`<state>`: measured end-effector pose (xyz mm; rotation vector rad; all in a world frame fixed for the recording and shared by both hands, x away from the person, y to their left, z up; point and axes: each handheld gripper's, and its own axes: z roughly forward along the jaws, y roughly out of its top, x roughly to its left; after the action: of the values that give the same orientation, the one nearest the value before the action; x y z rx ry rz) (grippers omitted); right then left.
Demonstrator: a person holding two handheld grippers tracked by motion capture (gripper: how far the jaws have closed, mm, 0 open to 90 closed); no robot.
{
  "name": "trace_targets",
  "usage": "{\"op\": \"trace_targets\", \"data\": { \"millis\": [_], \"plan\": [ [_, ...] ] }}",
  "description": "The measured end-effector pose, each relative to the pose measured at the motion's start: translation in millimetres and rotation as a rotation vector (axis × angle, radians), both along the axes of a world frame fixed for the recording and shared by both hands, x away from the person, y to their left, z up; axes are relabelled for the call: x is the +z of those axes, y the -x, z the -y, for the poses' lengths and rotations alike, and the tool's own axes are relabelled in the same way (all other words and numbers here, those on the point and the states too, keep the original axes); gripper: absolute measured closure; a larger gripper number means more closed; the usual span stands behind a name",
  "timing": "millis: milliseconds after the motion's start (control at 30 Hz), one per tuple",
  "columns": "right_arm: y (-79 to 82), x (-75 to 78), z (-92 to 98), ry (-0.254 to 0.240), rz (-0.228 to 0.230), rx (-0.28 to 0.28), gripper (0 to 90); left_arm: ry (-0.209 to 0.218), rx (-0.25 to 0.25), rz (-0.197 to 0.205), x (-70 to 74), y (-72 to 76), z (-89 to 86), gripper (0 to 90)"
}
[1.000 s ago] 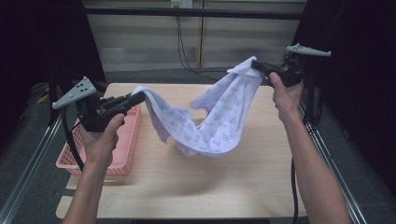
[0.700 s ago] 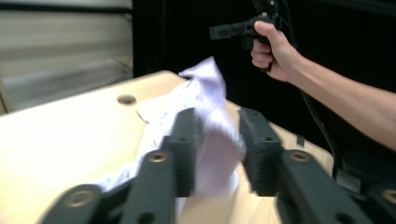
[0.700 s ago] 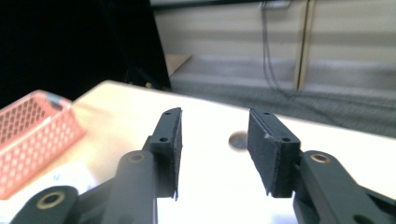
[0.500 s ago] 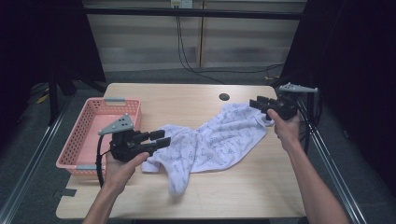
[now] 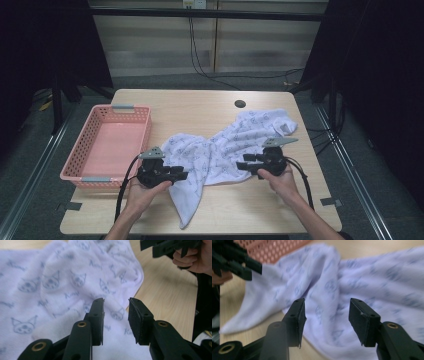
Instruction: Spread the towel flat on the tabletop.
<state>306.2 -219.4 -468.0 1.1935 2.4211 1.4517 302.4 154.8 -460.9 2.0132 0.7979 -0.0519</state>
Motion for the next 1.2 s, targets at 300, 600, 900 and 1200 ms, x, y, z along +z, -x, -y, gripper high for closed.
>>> {"op": "trace_targets", "data": {
  "millis": [300, 600, 900, 1200],
  "plan": [
    [-2.5, -36.2, -28.7, 0.119, -0.037, 0.068, 42.0, 0.008, 0.003, 0.011, -1.9, 2.8, -3.6, 64.4],
    [-0.4, -33.6, -7.2, 0.194, -0.063, 0.073, 86.5, -0.003, 0.023, 0.012, -6.3, 5.5, -4.0, 60.3],
    [7.3, -29.1, 56.2, 0.257, -0.067, -0.058, 86.5, -0.018, 0.013, 0.000, -10.1, 4.7, 4.0, 60.3],
    [21.6, -8.3, 73.4, 0.134, 0.011, -0.133, 60.8, -0.089, 0.000, -0.023, -24.0, 1.4, 7.1, 63.2]
  ]
}}
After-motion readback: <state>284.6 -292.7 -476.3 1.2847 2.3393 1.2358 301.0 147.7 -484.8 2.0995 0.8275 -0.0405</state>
